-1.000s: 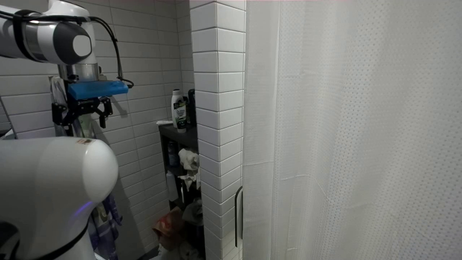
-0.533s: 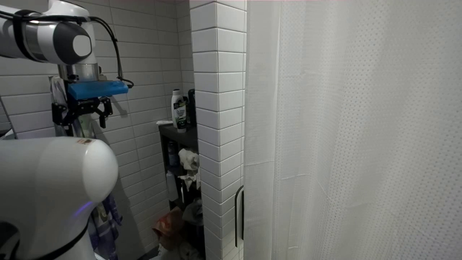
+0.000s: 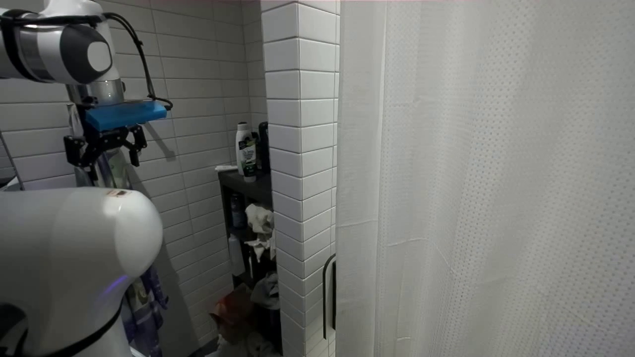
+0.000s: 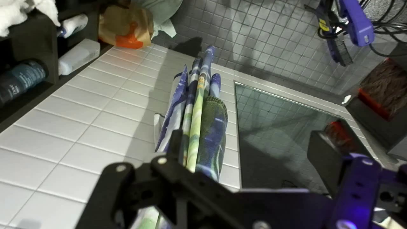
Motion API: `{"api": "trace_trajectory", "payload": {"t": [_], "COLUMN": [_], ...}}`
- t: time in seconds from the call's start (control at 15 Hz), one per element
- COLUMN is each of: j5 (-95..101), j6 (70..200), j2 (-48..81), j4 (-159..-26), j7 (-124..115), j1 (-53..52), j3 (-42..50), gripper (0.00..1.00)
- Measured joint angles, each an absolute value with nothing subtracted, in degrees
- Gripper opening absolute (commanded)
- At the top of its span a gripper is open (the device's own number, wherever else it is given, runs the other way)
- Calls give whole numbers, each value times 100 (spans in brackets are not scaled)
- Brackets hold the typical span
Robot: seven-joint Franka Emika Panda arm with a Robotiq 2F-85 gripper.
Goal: Hang the towel on the hook
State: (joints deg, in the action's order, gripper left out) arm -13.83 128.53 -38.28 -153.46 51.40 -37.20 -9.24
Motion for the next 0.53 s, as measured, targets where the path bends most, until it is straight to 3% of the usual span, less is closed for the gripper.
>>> {"api": "trace_trajectory", "payload": {"t": [0.53], "j5": [-811], "j6": [13649], "j2": [-2960], "j4": [-14618], "j7": [5234], "j1": [-3986], "j3": [-1325], "gripper": [100]}}
